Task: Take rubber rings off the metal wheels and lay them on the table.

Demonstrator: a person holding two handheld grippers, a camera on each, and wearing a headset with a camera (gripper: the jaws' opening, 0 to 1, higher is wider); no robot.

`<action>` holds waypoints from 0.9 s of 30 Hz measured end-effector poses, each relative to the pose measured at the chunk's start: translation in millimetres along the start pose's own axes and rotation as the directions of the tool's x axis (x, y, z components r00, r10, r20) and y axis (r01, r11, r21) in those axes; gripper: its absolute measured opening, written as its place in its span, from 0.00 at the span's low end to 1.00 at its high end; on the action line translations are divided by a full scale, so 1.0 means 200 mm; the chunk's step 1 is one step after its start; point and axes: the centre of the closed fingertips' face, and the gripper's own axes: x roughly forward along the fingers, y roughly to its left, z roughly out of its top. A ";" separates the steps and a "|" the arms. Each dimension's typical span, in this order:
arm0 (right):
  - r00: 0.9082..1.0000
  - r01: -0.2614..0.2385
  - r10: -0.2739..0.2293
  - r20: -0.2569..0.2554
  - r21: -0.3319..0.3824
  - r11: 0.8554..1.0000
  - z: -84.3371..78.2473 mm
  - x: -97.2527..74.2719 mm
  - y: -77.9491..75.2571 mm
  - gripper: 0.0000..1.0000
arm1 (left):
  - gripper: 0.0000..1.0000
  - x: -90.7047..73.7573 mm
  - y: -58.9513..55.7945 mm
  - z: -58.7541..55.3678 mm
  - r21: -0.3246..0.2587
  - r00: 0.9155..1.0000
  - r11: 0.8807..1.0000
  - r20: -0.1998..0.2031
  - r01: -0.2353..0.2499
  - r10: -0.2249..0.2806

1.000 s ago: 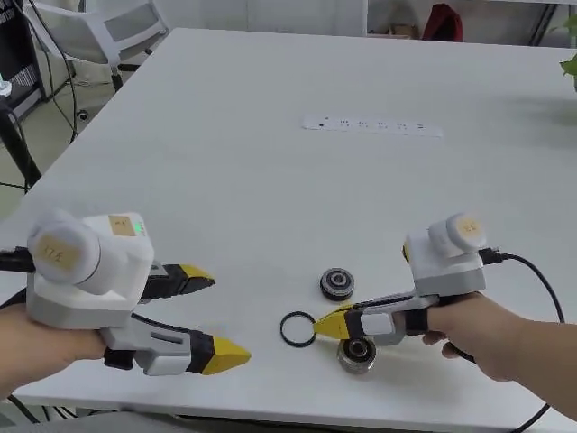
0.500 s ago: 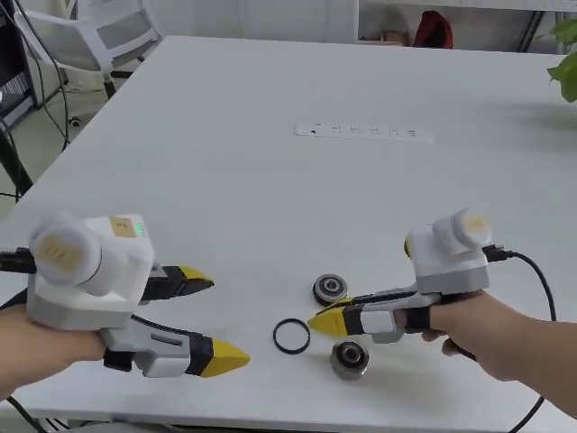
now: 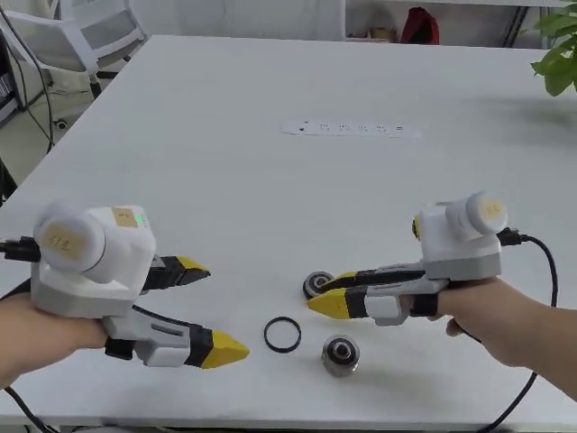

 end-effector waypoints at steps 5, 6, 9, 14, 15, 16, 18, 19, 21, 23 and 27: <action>1.000 0.021 -0.021 -0.001 -0.040 0.999 0.01 -0.02 -0.01 0.29 | 0.71 0.03 0.01 0.03 0.008 1.000 1.000 0.002 0.006 -0.006; 1.000 0.026 -0.026 0.001 -0.045 0.999 0.01 -0.03 -0.02 0.29 | 0.71 0.03 0.01 0.03 0.008 1.000 1.000 0.002 0.007 -0.007; 0.999 0.047 -0.046 0.012 -0.066 0.997 0.02 -0.05 -0.05 0.30 | 0.71 0.05 0.02 0.05 0.015 1.000 1.000 0.001 0.014 -0.014; 0.997 0.074 -0.072 0.018 -0.107 0.992 0.03 -0.07 -0.09 0.30 | 0.70 0.09 0.03 0.07 0.028 1.000 0.999 0.001 0.020 -0.020; 0.997 0.078 -0.076 0.017 -0.111 0.991 0.02 -0.08 -0.10 0.31 | 0.70 0.09 0.03 0.08 0.029 1.000 0.999 0.001 0.019 -0.019; 0.996 0.084 -0.083 0.017 -0.114 0.990 0.02 -0.08 -0.11 0.31 | 0.69 0.10 0.04 0.08 0.031 1.000 0.999 0.001 0.020 -0.020; 0.995 0.095 -0.094 0.016 -0.125 0.988 0.01 -0.09 -0.14 0.31 | 0.69 0.12 0.04 0.10 0.032 1.000 0.999 0.003 0.021 -0.021; 0.995 0.103 -0.102 0.015 -0.130 0.986 0.01 -0.09 -0.15 0.31 | 0.69 0.12 0.04 0.10 0.034 1.000 0.999 0.004 0.022 -0.023; 0.994 0.108 -0.108 0.012 -0.138 0.984 0.00 -0.10 -0.16 0.31 | 0.68 0.14 0.05 0.11 0.035 1.000 0.999 0.004 0.026 -0.026; 0.993 0.117 -0.118 0.005 -0.154 0.981 -0.01 -0.10 -0.18 0.31 | 0.68 0.15 0.05 0.12 0.040 1.000 0.999 0.003 0.030 -0.030; 0.991 0.128 -0.131 -0.005 -0.174 0.976 -0.03 -0.11 -0.21 0.31 | 0.67 0.18 0.07 0.14 0.048 1.000 0.998 0.003 0.031 -0.031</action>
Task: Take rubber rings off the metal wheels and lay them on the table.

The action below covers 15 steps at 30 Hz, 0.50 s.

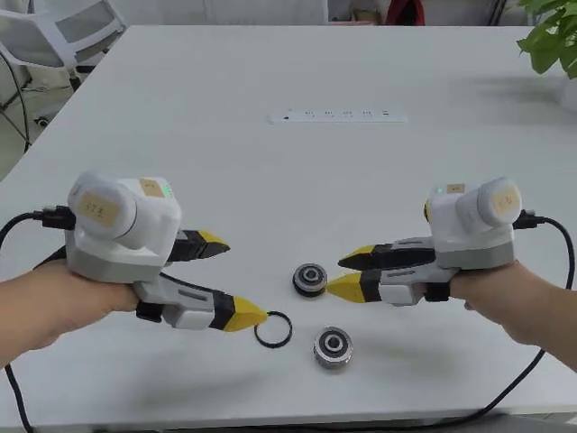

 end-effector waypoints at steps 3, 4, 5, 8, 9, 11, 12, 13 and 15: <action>1.000 0.004 -0.004 -0.007 -0.012 1.000 -0.01 0.00 -0.02 0.31 | 0.65 0.02 0.01 0.01 -0.003 1.000 1.000 0.004 -0.001 0.001; 1.000 0.006 -0.006 -0.010 -0.014 1.000 -0.02 0.00 -0.02 0.31 | 0.65 0.04 0.02 0.02 -0.002 1.000 1.000 0.005 -0.002 0.002; 1.000 0.007 -0.007 -0.013 -0.018 1.000 -0.03 0.00 -0.03 0.30 | 0.64 0.04 0.02 0.02 -0.001 1.000 1.000 0.004 -0.001 0.001; 1.000 0.007 -0.008 -0.021 -0.021 1.000 -0.04 0.01 -0.04 0.30 | 0.63 0.07 0.01 0.03 -0.002 1.000 1.000 0.005 0.004 -0.004; 1.000 0.008 -0.008 -0.024 -0.020 1.000 -0.05 0.01 -0.05 0.30 | 0.62 0.08 0.01 0.03 -0.003 1.000 1.000 0.006 0.007 -0.007; 1.000 0.010 -0.010 -0.029 -0.025 1.000 -0.05 0.02 -0.05 0.29 | 0.62 0.10 0.01 0.03 -0.002 1.000 1.000 0.006 0.013 -0.013; 0.999 0.010 -0.011 -0.032 -0.030 1.000 -0.06 0.02 -0.06 0.29 | 0.62 0.11 0.00 0.03 0.000 1.000 1.000 0.003 0.016 -0.016; 0.999 0.010 -0.011 -0.034 -0.033 0.999 -0.06 0.03 -0.06 0.29 | 0.61 0.12 0.00 0.03 0.002 1.000 1.000 0.002 0.018 -0.018; 0.999 0.009 -0.010 -0.036 -0.042 0.999 -0.06 0.03 -0.06 0.29 | 0.60 0.13 0.01 0.03 0.003 1.000 1.000 0.001 0.022 -0.022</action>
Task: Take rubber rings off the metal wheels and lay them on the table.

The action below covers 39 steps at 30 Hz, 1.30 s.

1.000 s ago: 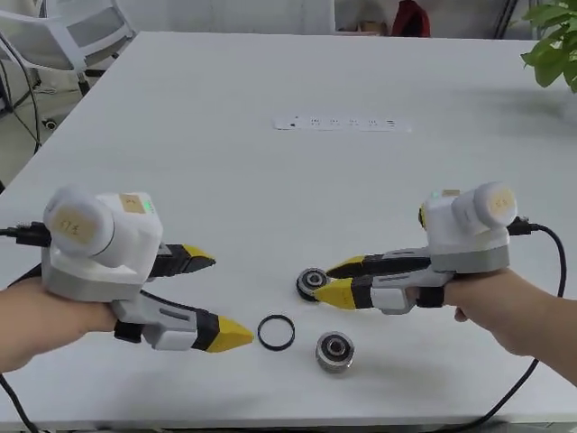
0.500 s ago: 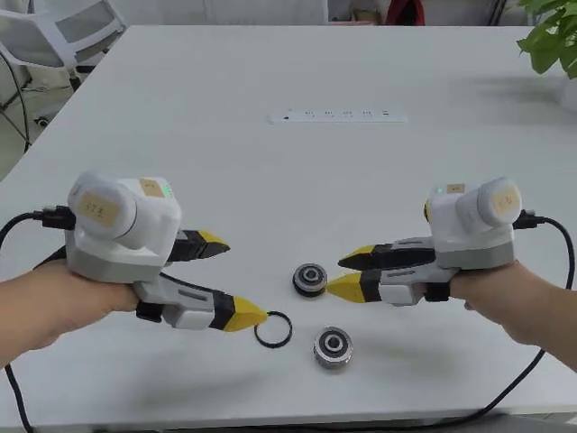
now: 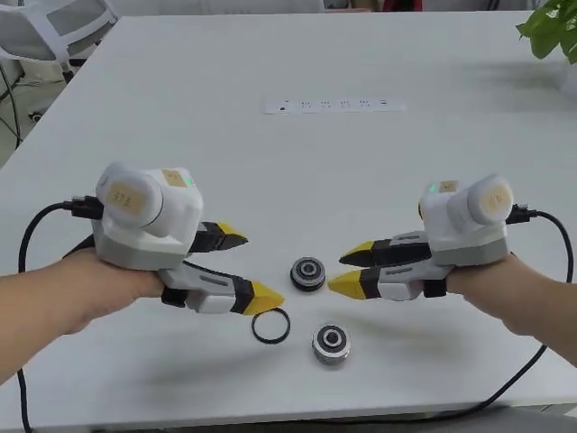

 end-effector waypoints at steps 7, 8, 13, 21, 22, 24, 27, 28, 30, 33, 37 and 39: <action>1.000 -0.008 0.007 -0.019 -0.029 1.000 -0.02 0.03 0.00 0.29 | 0.57 0.04 0.01 0.01 0.004 1.000 1.000 -0.002 0.008 -0.008; 1.000 -0.009 0.008 -0.018 -0.035 0.999 -0.02 0.04 0.00 0.29 | 0.56 0.05 0.01 0.01 0.005 1.000 1.000 -0.001 0.010 -0.010; 1.000 -0.011 0.011 -0.018 -0.046 0.999 -0.02 0.05 0.00 0.28 | 0.53 0.09 0.01 0.02 0.006 1.000 1.000 0.001 0.018 -0.018; 1.000 -0.015 0.014 -0.017 -0.060 0.998 -0.03 0.07 0.01 0.28 | 0.49 0.15 -0.01 0.03 0.009 0.999 0.999 -0.002 0.033 -0.033; 1.000 -0.015 0.014 -0.016 -0.062 0.998 -0.03 0.07 0.01 0.28 | 0.48 0.15 -0.01 0.03 0.009 0.999 0.999 -0.003 0.033 -0.033; 1.000 -0.012 0.011 -0.013 -0.063 0.998 -0.02 0.07 0.00 0.28 | 0.47 0.16 0.00 0.03 0.007 0.999 0.999 -0.004 0.034 -0.034; 1.000 -0.008 0.007 -0.009 -0.064 0.998 -0.02 0.07 0.00 0.28 | 0.44 0.18 0.00 0.02 0.002 0.999 0.999 -0.007 0.037 -0.037; 1.000 -0.007 0.007 -0.010 -0.062 0.998 -0.03 0.07 0.00 0.28 | 0.44 0.19 0.00 0.02 0.001 0.999 0.999 -0.007 0.039 -0.039; 1.000 -0.007 0.007 -0.008 -0.060 0.998 -0.03 0.07 0.00 0.28 | 0.42 0.20 0.00 0.02 0.001 0.999 0.999 -0.008 0.042 -0.042; 1.000 -0.009 0.008 -0.009 -0.061 0.998 -0.03 0.08 0.00 0.28 | 0.39 0.22 0.00 0.03 0.003 0.999 0.999 -0.004 0.044 -0.044; 1.000 -0.010 0.010 -0.004 -0.061 0.998 -0.03 0.08 0.00 0.28 | 0.36 0.24 0.01 0.05 -0.004 0.999 0.999 0.004 0.043 -0.043; 1.000 -0.009 0.009 -0.004 -0.059 0.998 -0.03 0.08 0.00 0.28 | 0.34 0.26 0.00 0.05 -0.013 0.999 0.999 0.004 0.047 -0.047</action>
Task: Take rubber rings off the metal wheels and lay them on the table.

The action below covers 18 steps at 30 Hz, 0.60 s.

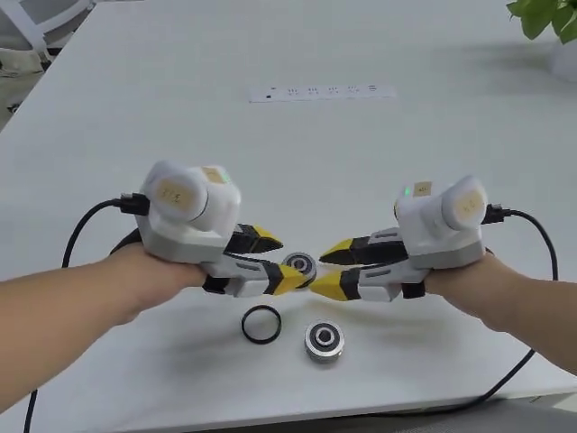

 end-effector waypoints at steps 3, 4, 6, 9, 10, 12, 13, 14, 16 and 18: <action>1.000 0.001 -0.001 0.002 0.003 1.000 0.00 0.00 0.00 0.28 | 0.32 0.02 -0.01 0.00 0.001 1.000 1.000 -0.004 0.003 -0.003; 1.000 0.003 -0.003 0.002 0.001 1.000 0.00 0.00 0.00 0.28 | 0.32 0.02 -0.01 -0.01 0.002 1.000 1.000 -0.005 0.003 -0.003; 1.000 0.002 -0.002 0.004 0.005 1.000 0.00 -0.01 0.00 0.28 | 0.30 0.03 0.00 -0.01 0.000 1.000 1.000 -0.011 0.002 -0.002; 1.000 0.003 -0.003 0.003 0.003 1.000 -0.01 -0.01 0.00 0.28 | 0.26 0.04 0.00 -0.02 0.000 1.000 1.000 -0.015 0.002 -0.002; 1.000 0.001 -0.001 0.004 0.006 1.000 -0.01 -0.01 0.00 0.28 | 0.25 0.05 -0.01 -0.02 0.002 1.000 1.000 -0.017 0.002 -0.002; 1.000 0.002 -0.002 0.003 0.003 1.000 -0.01 -0.01 0.00 0.28 | 0.24 0.05 -0.01 -0.02 0.014 1.000 1.000 -0.022 0.002 -0.002; 1.000 0.001 -0.001 0.002 0.003 1.000 -0.01 -0.01 0.00 0.28 | 0.23 0.06 -0.01 -0.02 0.020 1.000 1.000 -0.018 0.000 0.001; 1.000 0.002 -0.002 0.003 0.003 1.000 -0.01 0.00 0.00 0.28 | 0.22 0.06 -0.01 -0.02 0.019 1.000 1.000 -0.018 -0.001 0.002; 1.000 0.002 -0.002 0.003 0.004 1.000 -0.01 0.00 0.00 0.28 | 0.20 0.06 0.00 -0.02 0.025 1.000 1.000 -0.018 -0.015 0.015; 1.000 0.002 -0.002 0.005 0.002 1.000 -0.01 0.00 0.01 0.28 | 0.17 0.06 0.01 -0.02 0.061 0.999 0.998 -0.021 -0.032 0.033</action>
